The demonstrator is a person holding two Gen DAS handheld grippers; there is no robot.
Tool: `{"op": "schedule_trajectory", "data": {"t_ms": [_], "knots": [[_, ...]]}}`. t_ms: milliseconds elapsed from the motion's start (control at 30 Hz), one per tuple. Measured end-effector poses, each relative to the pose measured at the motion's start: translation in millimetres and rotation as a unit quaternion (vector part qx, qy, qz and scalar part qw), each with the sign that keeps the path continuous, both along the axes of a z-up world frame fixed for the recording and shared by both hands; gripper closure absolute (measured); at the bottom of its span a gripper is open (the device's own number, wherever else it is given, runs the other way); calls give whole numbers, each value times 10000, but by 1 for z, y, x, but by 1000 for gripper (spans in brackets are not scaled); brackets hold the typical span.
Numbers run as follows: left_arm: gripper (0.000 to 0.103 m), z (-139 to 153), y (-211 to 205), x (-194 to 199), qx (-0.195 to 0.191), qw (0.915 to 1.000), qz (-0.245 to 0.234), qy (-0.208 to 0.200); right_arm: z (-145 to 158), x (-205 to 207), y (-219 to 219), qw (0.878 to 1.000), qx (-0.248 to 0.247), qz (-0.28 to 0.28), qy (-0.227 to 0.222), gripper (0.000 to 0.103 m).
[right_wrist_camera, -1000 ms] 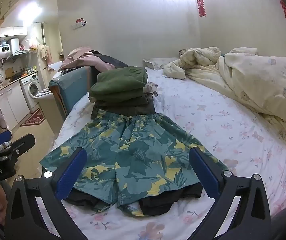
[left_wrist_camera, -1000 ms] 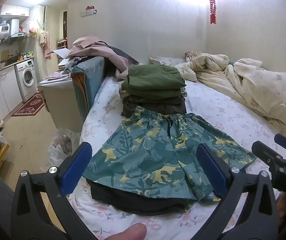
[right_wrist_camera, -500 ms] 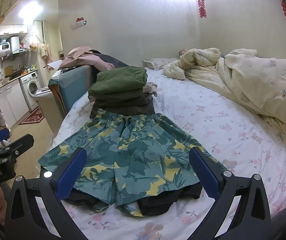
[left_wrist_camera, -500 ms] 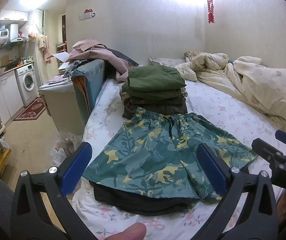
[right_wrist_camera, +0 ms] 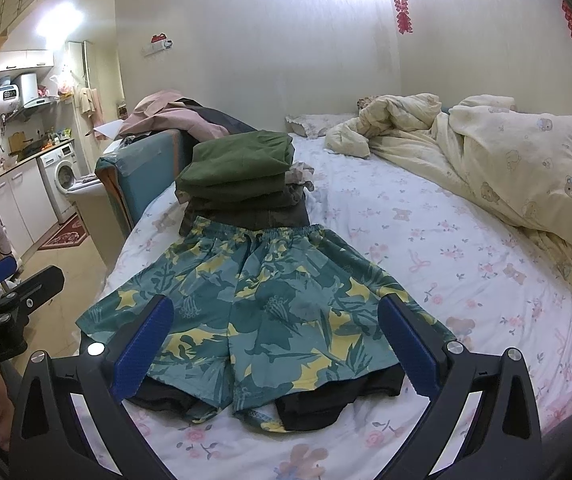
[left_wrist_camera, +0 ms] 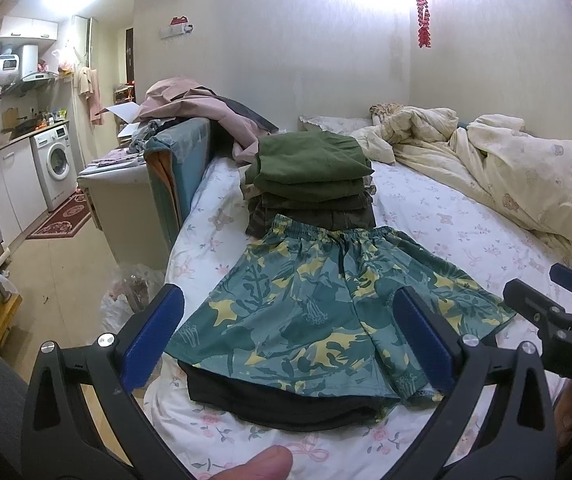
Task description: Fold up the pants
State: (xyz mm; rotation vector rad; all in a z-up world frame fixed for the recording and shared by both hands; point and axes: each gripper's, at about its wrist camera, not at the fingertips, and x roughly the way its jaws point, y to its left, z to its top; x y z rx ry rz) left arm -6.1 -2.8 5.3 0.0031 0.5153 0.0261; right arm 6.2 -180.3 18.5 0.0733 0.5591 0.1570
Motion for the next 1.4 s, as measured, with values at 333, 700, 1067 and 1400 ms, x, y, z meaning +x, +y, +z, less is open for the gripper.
{"op": "schedule_trajectory", "data": {"t_ms": [333,700,1067,1400], "knots": [[0,1,0,0,48,10000,-7,-19,-2,1,-1,10000,38,21,-10,0],[0,0,0,1,85,10000,43,0,-2,-2,2,10000,47,37,-1,0],[0,-3,1,2,53,10000,60,23,-2,-2,2,10000,53,38,-11,0],[0,-4,0,2,60,10000,62,15,-2,-2,2,9999,91,71,15,0]]}}
